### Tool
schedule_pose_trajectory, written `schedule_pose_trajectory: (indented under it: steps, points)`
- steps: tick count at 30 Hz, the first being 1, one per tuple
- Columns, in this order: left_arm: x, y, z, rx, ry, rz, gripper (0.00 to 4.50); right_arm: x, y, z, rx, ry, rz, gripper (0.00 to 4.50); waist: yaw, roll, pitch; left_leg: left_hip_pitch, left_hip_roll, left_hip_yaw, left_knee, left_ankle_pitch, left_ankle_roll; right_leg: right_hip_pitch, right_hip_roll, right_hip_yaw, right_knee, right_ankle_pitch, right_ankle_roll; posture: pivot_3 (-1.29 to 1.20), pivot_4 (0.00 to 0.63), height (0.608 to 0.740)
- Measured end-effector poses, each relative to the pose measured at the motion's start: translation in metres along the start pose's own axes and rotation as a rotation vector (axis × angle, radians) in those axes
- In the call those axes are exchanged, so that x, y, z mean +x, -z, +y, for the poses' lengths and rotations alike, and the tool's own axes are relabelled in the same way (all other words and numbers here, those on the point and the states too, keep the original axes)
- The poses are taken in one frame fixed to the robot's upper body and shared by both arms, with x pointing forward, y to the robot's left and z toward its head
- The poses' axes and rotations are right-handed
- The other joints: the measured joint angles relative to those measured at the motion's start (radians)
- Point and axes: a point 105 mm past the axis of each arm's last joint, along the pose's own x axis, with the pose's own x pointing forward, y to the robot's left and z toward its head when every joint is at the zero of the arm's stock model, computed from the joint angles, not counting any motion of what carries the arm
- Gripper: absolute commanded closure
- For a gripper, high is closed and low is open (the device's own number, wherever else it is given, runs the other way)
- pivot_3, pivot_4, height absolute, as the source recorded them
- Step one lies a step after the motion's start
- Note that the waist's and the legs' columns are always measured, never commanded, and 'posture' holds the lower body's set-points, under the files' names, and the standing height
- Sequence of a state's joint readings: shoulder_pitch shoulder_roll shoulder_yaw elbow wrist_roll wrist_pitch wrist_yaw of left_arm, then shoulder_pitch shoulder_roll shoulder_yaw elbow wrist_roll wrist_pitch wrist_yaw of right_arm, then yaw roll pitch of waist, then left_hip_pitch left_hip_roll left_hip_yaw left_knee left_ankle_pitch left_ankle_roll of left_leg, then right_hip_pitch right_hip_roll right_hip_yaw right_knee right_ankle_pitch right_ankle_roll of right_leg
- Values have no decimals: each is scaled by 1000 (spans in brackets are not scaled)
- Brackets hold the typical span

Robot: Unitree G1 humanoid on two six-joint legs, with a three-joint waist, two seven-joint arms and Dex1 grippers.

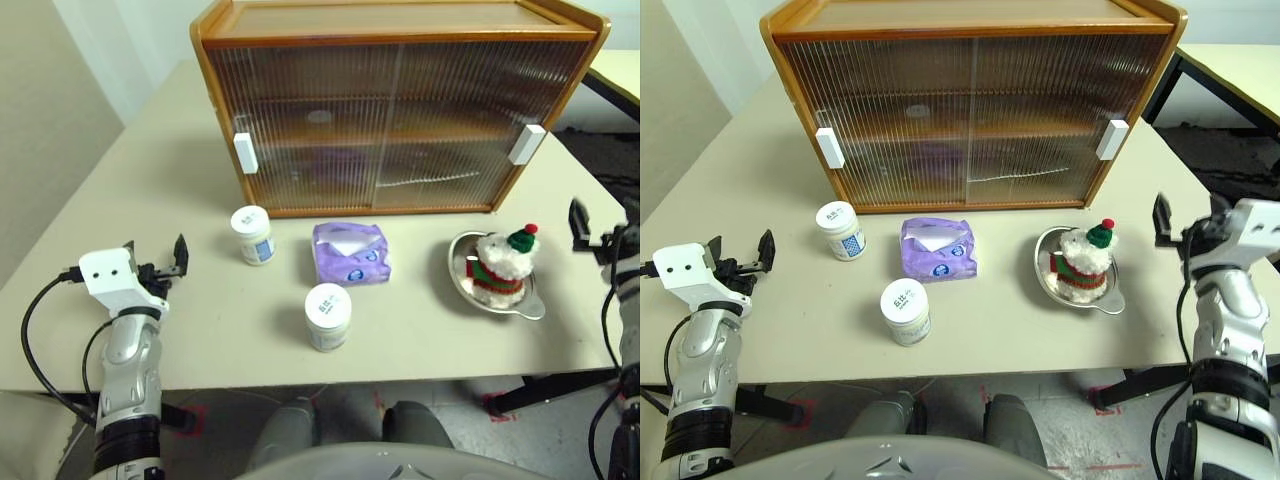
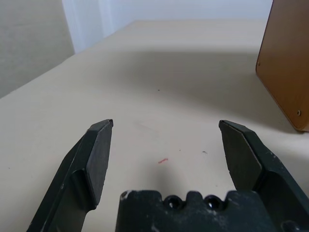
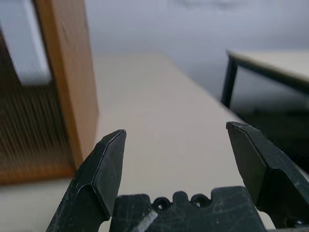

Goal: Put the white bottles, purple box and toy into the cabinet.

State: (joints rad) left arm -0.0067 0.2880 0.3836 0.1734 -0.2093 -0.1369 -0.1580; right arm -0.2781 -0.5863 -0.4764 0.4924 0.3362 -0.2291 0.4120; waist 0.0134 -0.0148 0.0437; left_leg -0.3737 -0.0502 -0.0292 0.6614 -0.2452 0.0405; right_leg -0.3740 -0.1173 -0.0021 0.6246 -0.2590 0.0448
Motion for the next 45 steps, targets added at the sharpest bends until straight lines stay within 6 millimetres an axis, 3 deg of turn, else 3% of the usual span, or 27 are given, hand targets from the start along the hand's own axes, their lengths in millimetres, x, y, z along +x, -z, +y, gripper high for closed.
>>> schedule_pose_trajectory:
  steps: [5,13,23,26,32,36,40,43,45]
  points:
    - [-1,1,2,1,-6,3,39,17,-66,20,72,-158,-170,0,3,-1,0,0,3,0,0,0,0,0,1,0,-1,0,-1,-31,0,740]
    - [20,-29,19,42,-8,-72,39,-3,-119,89,247,-655,-203,0,5,-2,0,-1,7,2,0,-1,-1,-1,0,-1,-3,2,-3,-41,0,740]
    - [26,-31,20,25,15,-69,39,-42,-129,143,318,-1054,-66,0,4,-6,2,-1,11,6,0,-3,-3,-2,-1,-1,-5,4,-5,-25,0,740]
    - [27,-32,16,17,36,-64,39,-48,-127,153,311,-1113,-41,0,5,-8,3,-2,11,7,0,-3,-3,-3,-1,-1,-6,4,-4,-15,0,740]
    - [28,-53,4,7,77,-111,39,-52,-130,167,321,-1168,-53,0,7,-11,4,-2,11,7,0,-3,-3,-3,-1,0,-6,4,-4,1,0,740]
    - [28,-53,-14,-26,139,-69,1032,-51,-129,175,329,-1189,-58,0,8,-11,4,-3,11,8,0,-3,-3,-5,-1,0,-6,5,-4,7,0,740]
    - [32,-61,-26,-61,170,-56,2687,-51,-127,177,334,-1189,-60,0,11,-12,5,-6,11,8,0,-3,-3,-7,0,0,-6,6,-4,5,0,740]
    - [39,-80,-39,-90,206,-91,3915,-51,-130,179,341,-1195,-74,0,16,-13,4,-13,11,9,2,-3,-3,-15,4,1,-5,11,-8,1,0,740]
    - [42,-88,-46,-95,229,-105,4464,-50,-131,180,348,-1197,-85,0,19,-13,4,-14,11,10,2,-2,-3,-16,9,5,-5,15,-8,-4,0,740]
